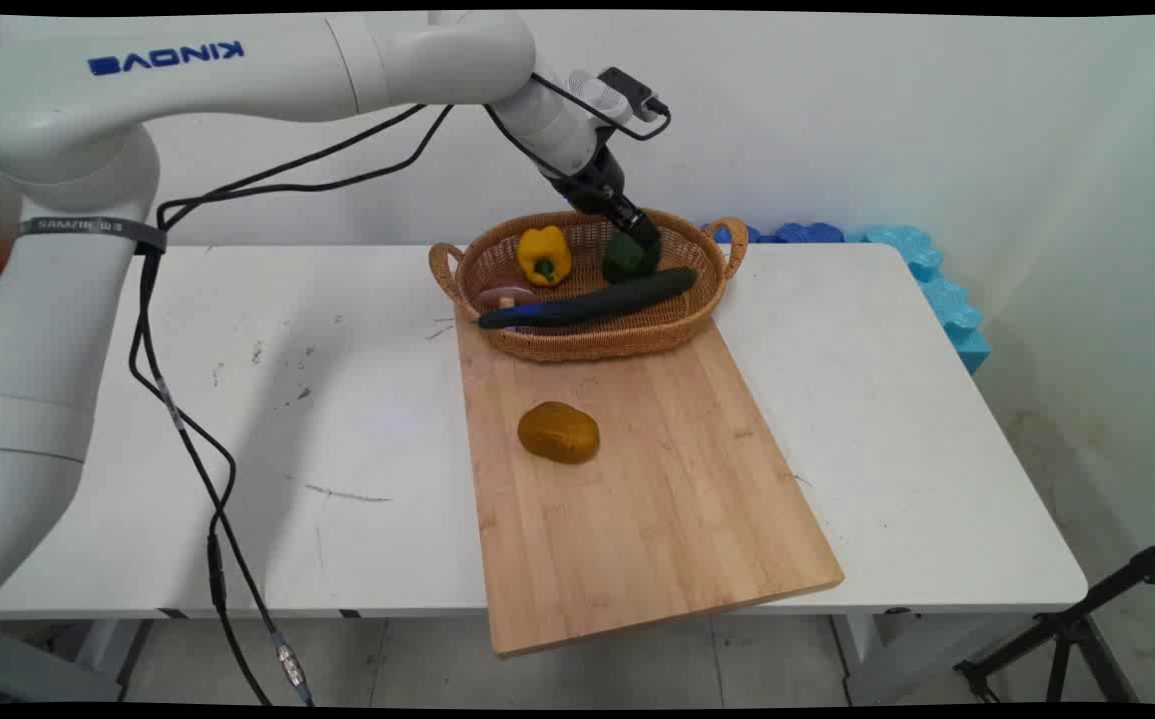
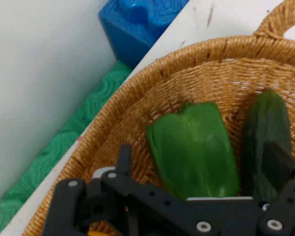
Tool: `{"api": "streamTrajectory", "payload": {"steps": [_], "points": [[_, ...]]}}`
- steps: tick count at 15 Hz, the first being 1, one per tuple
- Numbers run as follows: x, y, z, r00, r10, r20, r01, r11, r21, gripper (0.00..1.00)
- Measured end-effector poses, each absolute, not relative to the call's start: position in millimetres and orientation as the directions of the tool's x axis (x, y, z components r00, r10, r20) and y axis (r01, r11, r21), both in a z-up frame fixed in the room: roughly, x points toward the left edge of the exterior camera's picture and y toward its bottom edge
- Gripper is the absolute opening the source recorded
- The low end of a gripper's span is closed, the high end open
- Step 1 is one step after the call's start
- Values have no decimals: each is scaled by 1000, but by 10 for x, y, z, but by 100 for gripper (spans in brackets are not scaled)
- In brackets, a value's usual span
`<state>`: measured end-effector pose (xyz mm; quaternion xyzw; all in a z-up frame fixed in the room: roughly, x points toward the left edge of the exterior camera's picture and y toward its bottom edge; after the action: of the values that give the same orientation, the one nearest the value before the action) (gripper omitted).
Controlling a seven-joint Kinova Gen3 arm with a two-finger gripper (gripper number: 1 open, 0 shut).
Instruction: Pick up the potato from the cutting board
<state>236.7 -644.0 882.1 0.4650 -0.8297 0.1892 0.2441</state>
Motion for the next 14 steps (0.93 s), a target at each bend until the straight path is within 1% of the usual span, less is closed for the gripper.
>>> {"api": "streamTrajectory", "payload": {"steps": [2,5,9,12,14], "points": [[2347,-6402,8860,-448,-673,588,-861,501,-82,100],[2312,-6275,9047,-448,-653,611,-852,519,-70,100],[2326,-5986,9522,-450,-611,652,-828,559,-47,100],[2387,-5620,9914,-450,-583,677,-797,603,-10,100],[2449,-5312,10110,-457,-573,681,-769,639,21,100]]}}
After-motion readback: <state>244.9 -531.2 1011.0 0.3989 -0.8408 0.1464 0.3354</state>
